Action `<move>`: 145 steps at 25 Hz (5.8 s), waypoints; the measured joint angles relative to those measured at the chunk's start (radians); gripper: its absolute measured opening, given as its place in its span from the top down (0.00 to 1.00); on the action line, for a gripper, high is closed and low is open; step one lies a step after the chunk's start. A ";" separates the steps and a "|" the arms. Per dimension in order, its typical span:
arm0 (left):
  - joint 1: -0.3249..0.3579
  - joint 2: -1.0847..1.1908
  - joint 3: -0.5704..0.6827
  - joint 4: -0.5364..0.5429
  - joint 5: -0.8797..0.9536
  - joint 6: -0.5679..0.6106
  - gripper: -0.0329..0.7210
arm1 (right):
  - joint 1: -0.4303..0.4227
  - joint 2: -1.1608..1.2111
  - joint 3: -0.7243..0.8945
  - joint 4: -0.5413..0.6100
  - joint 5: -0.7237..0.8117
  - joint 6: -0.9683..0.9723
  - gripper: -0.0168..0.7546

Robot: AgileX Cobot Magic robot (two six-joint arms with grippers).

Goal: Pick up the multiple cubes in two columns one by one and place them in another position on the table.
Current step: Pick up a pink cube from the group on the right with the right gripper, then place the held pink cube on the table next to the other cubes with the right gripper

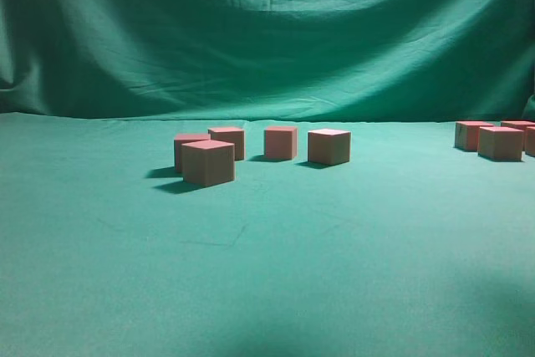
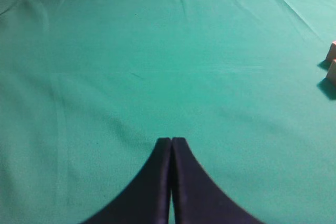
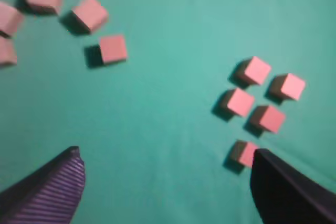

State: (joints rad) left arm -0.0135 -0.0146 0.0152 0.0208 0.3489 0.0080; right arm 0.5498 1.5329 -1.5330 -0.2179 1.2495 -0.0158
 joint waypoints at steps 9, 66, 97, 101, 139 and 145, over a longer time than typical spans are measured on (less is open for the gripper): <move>0.000 0.000 0.000 0.000 0.000 0.000 0.96 | -0.334 -0.046 0.390 0.070 -0.172 0.050 0.17; 0.000 0.000 0.000 0.000 0.000 0.000 0.96 | -0.394 0.096 0.261 0.247 -0.189 0.028 0.63; 0.000 0.000 0.000 0.000 0.000 0.000 0.96 | 0.286 0.182 0.261 0.261 -0.319 -0.250 0.63; 0.000 0.000 0.000 0.000 0.000 0.000 0.96 | 0.273 0.272 0.204 0.204 -0.293 -0.260 0.63; 0.000 0.000 0.000 0.000 0.000 0.000 0.96 | 0.234 0.519 0.051 0.130 -0.327 -0.312 0.63; 0.000 0.000 0.000 0.000 0.000 0.000 0.96 | 0.234 0.519 0.051 0.130 -0.321 -0.312 0.48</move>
State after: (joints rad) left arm -0.0135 -0.0146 0.0152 0.0208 0.3489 0.0080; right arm 0.7834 2.0520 -1.4820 -0.0874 0.9287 -0.3273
